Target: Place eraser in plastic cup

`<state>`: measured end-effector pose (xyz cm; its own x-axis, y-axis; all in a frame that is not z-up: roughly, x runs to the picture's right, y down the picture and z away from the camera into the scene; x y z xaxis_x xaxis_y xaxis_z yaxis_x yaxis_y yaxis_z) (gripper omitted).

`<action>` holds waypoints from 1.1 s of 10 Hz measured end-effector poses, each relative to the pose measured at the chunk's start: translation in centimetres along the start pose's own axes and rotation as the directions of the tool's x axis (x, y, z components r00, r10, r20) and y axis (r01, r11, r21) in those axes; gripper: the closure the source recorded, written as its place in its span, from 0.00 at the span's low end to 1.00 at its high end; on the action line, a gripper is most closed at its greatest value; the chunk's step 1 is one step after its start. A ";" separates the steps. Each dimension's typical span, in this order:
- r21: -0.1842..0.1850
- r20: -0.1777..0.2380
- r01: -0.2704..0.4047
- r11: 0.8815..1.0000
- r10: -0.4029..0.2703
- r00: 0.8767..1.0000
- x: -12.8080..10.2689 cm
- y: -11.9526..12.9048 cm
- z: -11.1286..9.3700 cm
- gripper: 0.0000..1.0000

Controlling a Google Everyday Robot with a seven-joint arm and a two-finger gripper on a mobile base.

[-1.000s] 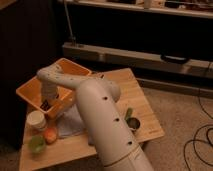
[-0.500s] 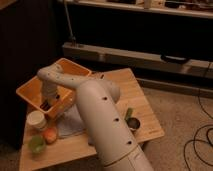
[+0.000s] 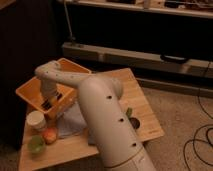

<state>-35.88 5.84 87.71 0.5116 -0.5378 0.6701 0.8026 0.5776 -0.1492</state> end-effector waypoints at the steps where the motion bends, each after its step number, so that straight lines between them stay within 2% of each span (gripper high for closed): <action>1: 0.010 -0.025 0.009 1.000 -0.008 1.000 -0.3 -0.5 -2.3 1.00; 3: 0.036 -0.099 0.030 0.999 -0.026 0.995 0.0 -1.2 -8.1 1.00; 5: 0.063 -0.133 0.052 0.997 -0.043 0.990 -0.8 -1.8 -12.2 1.00; 6: 0.087 -0.165 0.069 0.994 -0.054 0.985 -1.1 -2.1 -15.4 1.00; 7: 0.105 -0.182 0.079 0.991 -0.059 0.982 -1.3 -2.3 -17.4 1.00; 9: 0.154 -0.205 0.102 0.983 -0.069 0.976 -2.5 -2.6 -22.5 1.00; 10: 0.185 -0.203 0.113 0.976 -0.075 0.976 -3.2 -2.6 -25.1 1.00; 11: 0.217 -0.181 0.126 0.968 -0.087 0.980 -4.3 -2.6 -27.4 1.00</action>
<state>-31.79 -10.18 65.26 0.4869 -0.6881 0.5380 0.7746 0.6248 0.0981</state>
